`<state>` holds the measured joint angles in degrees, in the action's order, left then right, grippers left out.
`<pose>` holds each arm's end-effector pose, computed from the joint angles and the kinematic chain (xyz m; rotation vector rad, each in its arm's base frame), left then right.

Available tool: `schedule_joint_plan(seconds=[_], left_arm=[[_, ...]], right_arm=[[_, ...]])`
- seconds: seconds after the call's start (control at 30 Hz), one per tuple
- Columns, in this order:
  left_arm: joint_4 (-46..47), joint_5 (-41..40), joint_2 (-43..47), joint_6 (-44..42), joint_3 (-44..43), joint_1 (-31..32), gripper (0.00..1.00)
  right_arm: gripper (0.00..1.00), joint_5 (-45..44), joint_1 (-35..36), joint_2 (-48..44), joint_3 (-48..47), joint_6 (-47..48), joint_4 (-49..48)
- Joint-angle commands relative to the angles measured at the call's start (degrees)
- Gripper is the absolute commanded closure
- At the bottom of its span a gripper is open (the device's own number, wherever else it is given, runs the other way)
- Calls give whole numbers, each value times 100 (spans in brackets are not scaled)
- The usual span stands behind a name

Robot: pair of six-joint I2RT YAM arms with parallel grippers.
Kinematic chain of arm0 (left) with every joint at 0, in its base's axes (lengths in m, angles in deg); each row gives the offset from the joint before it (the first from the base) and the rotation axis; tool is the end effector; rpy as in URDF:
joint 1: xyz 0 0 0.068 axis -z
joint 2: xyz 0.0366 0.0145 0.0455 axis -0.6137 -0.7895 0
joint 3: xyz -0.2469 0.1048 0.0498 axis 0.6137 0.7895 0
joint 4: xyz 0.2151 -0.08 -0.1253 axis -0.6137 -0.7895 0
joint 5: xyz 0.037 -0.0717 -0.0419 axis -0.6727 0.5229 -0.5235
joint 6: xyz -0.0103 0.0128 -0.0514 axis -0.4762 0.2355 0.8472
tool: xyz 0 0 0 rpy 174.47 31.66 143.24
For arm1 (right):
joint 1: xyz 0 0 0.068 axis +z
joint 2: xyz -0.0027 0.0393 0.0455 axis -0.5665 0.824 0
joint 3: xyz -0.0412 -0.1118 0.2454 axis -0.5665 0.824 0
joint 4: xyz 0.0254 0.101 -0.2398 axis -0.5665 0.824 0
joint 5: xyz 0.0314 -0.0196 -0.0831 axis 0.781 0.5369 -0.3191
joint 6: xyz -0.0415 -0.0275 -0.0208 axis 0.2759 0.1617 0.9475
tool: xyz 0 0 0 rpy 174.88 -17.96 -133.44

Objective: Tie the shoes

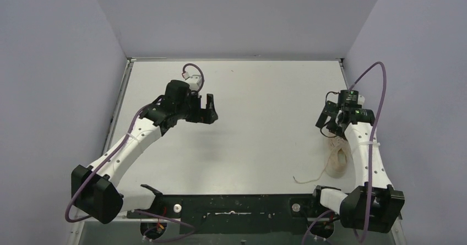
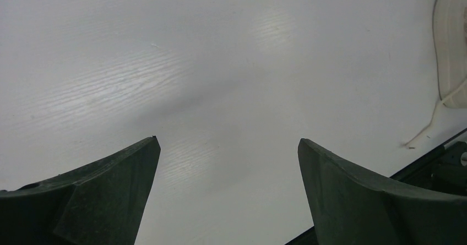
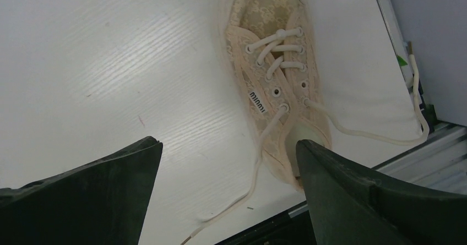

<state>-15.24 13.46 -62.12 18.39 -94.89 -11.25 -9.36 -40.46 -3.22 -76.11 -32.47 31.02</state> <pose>0.2459 -0.1282 0.3074 0.2172 2.3322 -0.5558 0.2117 -0.0270 0.2905 0.6554 2.5254 -0.0909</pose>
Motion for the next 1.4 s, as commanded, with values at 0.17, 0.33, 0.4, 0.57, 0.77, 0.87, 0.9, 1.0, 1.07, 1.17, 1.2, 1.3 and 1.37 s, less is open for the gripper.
schedule_joint_plan(seconds=[0.17, 0.33, 0.4, 0.57, 0.77, 0.87, 0.9, 1.0, 1.07, 1.17, 1.2, 1.3, 1.37], left_arm=[[112, 587, 675, 207, -99, 263, 3], [-332, 603, 979, 11, -125, 492, 3], [-589, 619, 1033, -52, -152, 601, 3], [-983, 873, 1176, -141, -118, 644, 4], [-1279, 882, 969, -400, -384, 691, 4], [-1254, 881, 867, -368, -390, 713, 4], [-1236, 889, 816, -330, -389, 714, 4], [-1284, 906, 588, -303, -536, 714, 4], [-1429, 849, 404, -335, -755, 714, 4], [-1648, 754, 92, -397, -1116, 714, 4], [-1729, 728, -21, -403, -1227, 714, 4], [-1728, 807, -287, -400, -1362, 714, 4], [-1643, 922, -423, -374, -1406, 714, 4]], right_arm=[[6, 347, -1034, 781, -233, -71, 293], [7, 262, -1541, 1215, -180, 0, 345], [7, 368, -1668, 1328, -90, 119, 294], [12, 1080, -1872, 1569, 196, 350, -4], [18, 1418, -1912, 1894, 101, 433, -145], [22, 1558, -1927, 2068, -18, 487, -83], [24, 1582, -1920, 2118, -54, 492, -22], [27, 1495, -1806, 2174, -173, 532, 244], [27, 1158, -1645, 2147, -353, 490, 566], [25, 960, -1516, 1951, -563, 276, 1004], [24, 928, -1518, 1870, -598, 187, 1094], [23, 1006, -1578, 1708, -546, 42, 1143], [24, 1023, -1591, 1740, -502, 26, 1120]])
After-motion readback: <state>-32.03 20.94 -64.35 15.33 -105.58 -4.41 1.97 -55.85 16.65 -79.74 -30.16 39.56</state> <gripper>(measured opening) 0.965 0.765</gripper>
